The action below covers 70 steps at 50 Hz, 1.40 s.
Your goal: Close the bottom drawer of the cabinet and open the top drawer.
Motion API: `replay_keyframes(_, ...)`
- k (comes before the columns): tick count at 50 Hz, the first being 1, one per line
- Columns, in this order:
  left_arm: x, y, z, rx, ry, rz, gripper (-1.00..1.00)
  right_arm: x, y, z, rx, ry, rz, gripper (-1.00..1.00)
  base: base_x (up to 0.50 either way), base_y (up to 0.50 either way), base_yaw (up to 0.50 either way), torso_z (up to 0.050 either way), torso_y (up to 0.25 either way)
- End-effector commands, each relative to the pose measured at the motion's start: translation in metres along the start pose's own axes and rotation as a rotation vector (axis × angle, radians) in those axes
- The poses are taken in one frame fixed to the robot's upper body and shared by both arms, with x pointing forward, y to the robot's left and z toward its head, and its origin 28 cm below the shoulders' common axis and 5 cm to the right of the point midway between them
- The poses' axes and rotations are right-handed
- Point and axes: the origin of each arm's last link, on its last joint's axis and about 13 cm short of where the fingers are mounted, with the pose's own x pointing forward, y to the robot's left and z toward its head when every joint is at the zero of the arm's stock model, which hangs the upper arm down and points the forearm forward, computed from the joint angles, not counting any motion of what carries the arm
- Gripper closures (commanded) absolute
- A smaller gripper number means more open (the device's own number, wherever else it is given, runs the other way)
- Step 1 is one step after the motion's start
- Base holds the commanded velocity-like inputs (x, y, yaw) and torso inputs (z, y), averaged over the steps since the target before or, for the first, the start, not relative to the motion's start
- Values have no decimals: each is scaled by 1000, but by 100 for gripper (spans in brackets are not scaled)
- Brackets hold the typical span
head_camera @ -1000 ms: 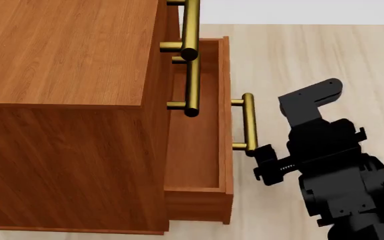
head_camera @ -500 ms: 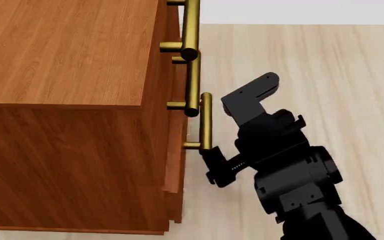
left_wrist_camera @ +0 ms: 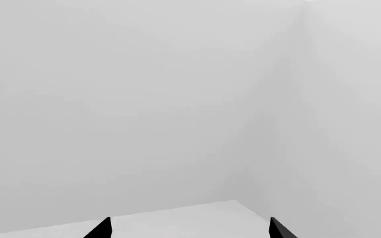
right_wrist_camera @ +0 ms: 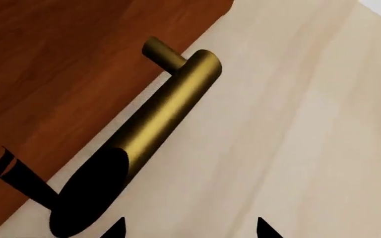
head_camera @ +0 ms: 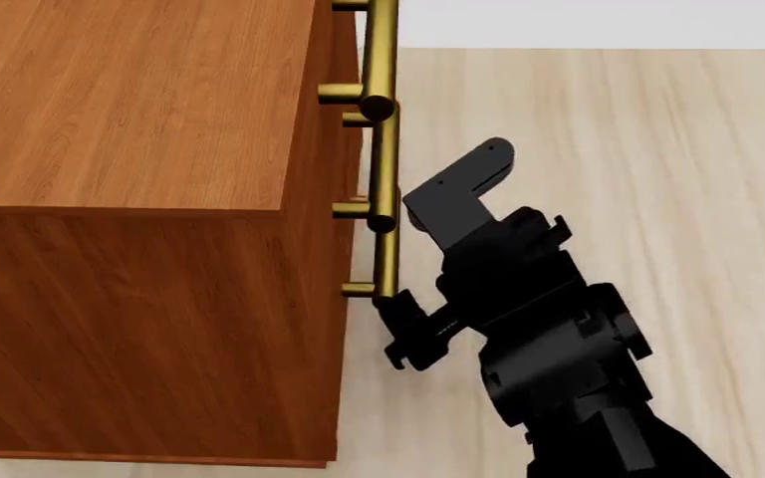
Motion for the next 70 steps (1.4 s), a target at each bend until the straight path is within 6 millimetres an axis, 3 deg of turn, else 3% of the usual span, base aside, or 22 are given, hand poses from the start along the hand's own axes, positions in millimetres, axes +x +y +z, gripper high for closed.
replay_keyframes(1, 0, 0, 0, 0, 0, 0, -100, 6, 22, 16, 61, -98, 127, -100, 0, 0, 5, 0, 0)
replay_keyframes(24, 0, -1, 0, 3, 2, 1, -100, -45, -1, -7, 164, -104, 5, -100, 0, 1, 1, 0, 0)
replay_keyframes(44, 1, -1, -1, 13, 9, 0, -100, -125, -7, -28, 349, -234, -100, -100, 0, 0, 0, 0, 0)
replay_keyframes(54, 1, -2, -1, 24, 8, -9, -100, -164, -6, -16, 582, -407, -46, -100, 0, 0, 0, 0, 0)
replay_keyframes(58, 1, -2, -2, 27, 7, -7, -100, -183, -4, -6, 708, -488, 66, -100, 0, 0, 0, 0, 0)
replay_keyframes(70, 1, -2, 0, 22, 2, -3, -100, -215, 0, 18, 987, -683, 290, -100, 0, 0, 0, 0, 0)
